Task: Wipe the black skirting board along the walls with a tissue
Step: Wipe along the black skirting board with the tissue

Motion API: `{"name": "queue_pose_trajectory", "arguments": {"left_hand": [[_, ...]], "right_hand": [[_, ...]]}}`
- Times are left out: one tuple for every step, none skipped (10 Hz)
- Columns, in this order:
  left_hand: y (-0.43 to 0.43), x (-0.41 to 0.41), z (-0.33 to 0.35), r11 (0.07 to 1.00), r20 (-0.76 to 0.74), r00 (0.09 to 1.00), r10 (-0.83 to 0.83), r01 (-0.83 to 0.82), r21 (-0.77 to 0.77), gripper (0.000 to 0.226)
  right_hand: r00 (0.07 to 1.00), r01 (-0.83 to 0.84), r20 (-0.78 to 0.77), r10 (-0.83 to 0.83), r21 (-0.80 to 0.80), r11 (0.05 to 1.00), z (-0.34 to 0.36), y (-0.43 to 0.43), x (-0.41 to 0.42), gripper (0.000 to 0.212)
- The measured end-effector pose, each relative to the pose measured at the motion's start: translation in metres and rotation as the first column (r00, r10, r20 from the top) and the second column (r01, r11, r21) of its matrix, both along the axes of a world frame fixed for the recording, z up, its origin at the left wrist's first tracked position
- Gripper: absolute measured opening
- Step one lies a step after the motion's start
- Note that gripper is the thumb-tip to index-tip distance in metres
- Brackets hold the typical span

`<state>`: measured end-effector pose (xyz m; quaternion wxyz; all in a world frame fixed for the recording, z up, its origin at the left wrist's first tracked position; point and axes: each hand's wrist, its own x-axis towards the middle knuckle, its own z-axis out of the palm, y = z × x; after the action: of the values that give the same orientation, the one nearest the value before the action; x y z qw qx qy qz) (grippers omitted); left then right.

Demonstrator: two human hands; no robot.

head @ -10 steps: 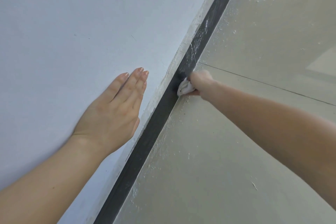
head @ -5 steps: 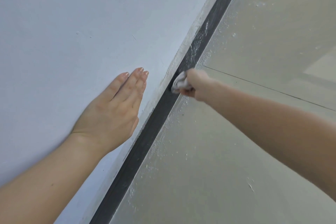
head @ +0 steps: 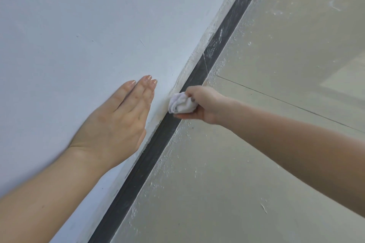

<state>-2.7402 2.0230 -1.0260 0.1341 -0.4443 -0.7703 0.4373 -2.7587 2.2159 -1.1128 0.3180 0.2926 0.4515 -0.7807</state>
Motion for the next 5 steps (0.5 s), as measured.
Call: {"name": "queue_pose_trajectory", "arguments": {"left_hand": [[0.001,0.000,-0.001,1.000,0.009,1.000,0.000,0.000,-0.007,0.063],[-0.001,0.000,-0.003,1.000,0.000,1.000,0.007,-0.007,-0.020,0.063],[-0.001,-0.001,-0.004,1.000,-0.013,1.000,-0.001,0.001,-0.024,0.063],[0.000,-0.001,-0.005,1.000,-0.024,1.000,0.003,-0.004,-0.028,0.063],[-0.001,-0.002,-0.007,1.000,-0.005,1.000,-0.009,0.009,-0.013,0.063]], "right_hand": [[0.988,0.154,-0.051,-0.148,0.157,0.975,-0.003,0.006,-0.026,0.024],[0.933,0.360,-0.087,-0.350,0.248,0.899,0.002,0.024,-0.044,0.016],[0.812,0.583,-0.168,-0.559,0.176,0.793,-0.010,0.055,-0.064,0.012],[0.898,0.438,-0.210,-0.388,0.511,0.740,-0.018,0.058,-0.058,0.018],[0.992,0.123,-0.065,-0.105,0.622,0.773,-0.033,0.034,-0.049,0.009]]}}
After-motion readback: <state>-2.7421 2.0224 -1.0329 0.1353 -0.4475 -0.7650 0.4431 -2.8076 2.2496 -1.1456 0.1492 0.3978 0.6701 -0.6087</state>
